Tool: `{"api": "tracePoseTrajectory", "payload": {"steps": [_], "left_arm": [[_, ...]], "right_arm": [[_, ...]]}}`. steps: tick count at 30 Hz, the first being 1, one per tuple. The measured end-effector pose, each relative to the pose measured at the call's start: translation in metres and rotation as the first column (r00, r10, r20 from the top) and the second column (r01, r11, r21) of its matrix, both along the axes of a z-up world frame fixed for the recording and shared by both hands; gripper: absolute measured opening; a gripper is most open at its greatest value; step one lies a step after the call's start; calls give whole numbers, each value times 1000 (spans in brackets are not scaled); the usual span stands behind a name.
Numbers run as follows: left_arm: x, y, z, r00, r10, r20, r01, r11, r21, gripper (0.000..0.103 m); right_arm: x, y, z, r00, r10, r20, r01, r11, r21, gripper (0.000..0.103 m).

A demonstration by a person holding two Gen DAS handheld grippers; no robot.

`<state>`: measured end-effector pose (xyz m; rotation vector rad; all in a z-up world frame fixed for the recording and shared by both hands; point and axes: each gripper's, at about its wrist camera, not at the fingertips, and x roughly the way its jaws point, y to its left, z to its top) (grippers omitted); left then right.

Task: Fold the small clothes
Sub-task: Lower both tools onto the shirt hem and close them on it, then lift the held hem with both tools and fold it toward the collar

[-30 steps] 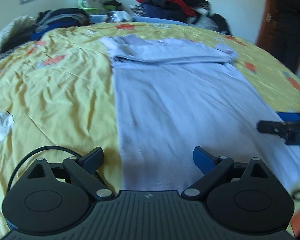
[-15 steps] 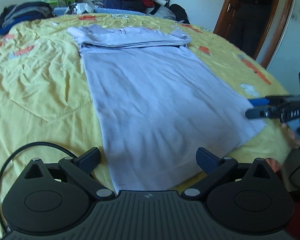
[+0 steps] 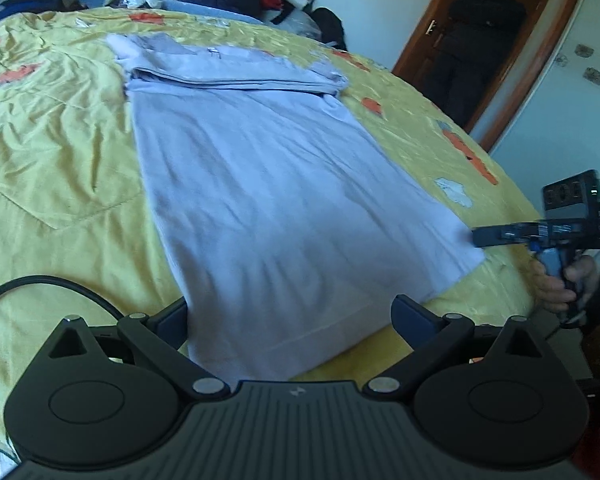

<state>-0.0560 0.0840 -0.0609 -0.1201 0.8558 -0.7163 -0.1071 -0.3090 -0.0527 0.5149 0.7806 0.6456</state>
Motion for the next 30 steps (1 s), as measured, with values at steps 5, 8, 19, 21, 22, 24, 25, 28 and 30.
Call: {"api": "tracePoseTrajectory", "payload": {"steps": [5, 8, 19, 21, 22, 24, 25, 28, 30], "left_arm": [[1, 2, 0, 1000, 9, -23, -10, 1000, -22, 100], [0, 2, 1, 1000, 19, -15, -19, 1000, -5, 91], [5, 15, 0, 986, 159, -55, -157, 987, 27, 6], [3, 12, 2, 985, 166, -41, -165, 986, 35, 5], [2, 12, 4, 985, 170, -35, -168, 985, 33, 5], [1, 12, 10, 985, 172, -22, -172, 985, 22, 5], [0, 14, 14, 984, 175, -13, -175, 985, 9, 5], [1, 17, 28, 982, 185, 27, -184, 982, -38, 5], [2, 19, 39, 978, 199, 58, -195, 979, -64, 5]], "right_arm": [[9, -2, -16, 995, -54, -81, 57, 998, 30, 11], [8, 4, -19, 994, -49, -93, 53, 998, 37, 11], [1, 25, -2, 996, -68, -58, 63, 994, -88, 6], [0, 28, 3, 996, -73, -43, 69, 994, -89, 6], [-1, 28, 7, 997, -74, -35, 71, 994, -83, 6], [-2, 28, 17, 997, -76, -7, 75, 995, -69, 6], [-2, 28, 23, 997, -76, 8, 76, 995, -63, 6], [2, 29, 39, 995, -83, 58, 86, 995, -55, 6], [6, 28, 48, 992, -94, 89, 99, 994, -54, 6]]}}
